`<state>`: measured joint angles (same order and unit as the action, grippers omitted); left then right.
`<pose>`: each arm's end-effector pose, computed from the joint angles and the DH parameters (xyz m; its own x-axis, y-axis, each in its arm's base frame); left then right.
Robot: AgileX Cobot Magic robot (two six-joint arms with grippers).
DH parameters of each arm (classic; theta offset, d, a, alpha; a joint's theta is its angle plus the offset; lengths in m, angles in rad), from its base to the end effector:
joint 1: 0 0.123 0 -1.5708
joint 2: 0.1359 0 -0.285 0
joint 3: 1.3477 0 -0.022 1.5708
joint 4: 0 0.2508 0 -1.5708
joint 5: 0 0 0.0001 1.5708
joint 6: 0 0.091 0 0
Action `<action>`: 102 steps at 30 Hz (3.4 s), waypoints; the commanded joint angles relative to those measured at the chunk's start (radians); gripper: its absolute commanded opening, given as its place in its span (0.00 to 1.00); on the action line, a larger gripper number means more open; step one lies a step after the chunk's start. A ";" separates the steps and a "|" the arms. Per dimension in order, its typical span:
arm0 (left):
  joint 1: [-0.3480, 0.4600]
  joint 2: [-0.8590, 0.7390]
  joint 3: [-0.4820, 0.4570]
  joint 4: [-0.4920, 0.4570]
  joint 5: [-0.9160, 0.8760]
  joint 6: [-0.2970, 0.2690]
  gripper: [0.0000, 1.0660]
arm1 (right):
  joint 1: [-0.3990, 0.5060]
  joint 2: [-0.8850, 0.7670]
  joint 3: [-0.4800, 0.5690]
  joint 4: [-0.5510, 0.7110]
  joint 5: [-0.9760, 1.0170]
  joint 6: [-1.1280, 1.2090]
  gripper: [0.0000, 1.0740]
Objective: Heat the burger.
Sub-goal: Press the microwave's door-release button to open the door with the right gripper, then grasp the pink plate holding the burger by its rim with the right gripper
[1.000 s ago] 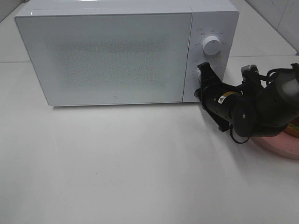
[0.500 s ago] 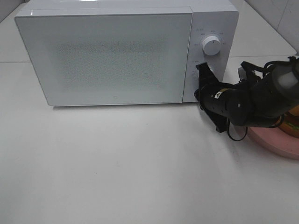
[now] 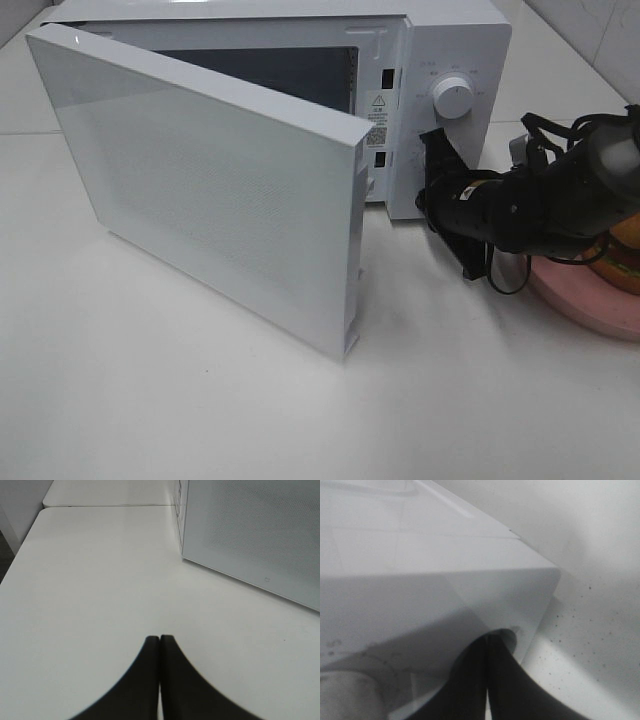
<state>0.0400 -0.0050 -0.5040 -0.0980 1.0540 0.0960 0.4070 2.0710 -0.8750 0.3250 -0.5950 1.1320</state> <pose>-0.0057 -0.0080 0.2792 -0.4375 0.0298 -0.8987 0.0573 0.9983 0.0052 0.3532 0.1345 0.0916 -0.3231 0.9173 -0.2329 0.4232 0.3602 0.8314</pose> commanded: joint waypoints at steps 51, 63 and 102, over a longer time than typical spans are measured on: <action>0.000 -0.020 0.002 0.002 -0.014 0.000 0.00 | 0.000 -0.537 0.289 -0.842 0.353 -0.702 0.03; 0.000 -0.020 0.002 0.002 -0.014 0.000 0.00 | 0.072 -0.578 0.090 -0.559 1.020 -0.957 0.04; 0.000 -0.020 0.002 0.002 -0.014 0.000 0.00 | 0.067 -0.290 -0.076 -0.836 1.322 -0.792 0.71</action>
<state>0.0400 -0.0050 -0.5040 -0.0980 1.0540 0.0960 0.4790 1.7390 -0.9340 -0.4570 0.7150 0.3100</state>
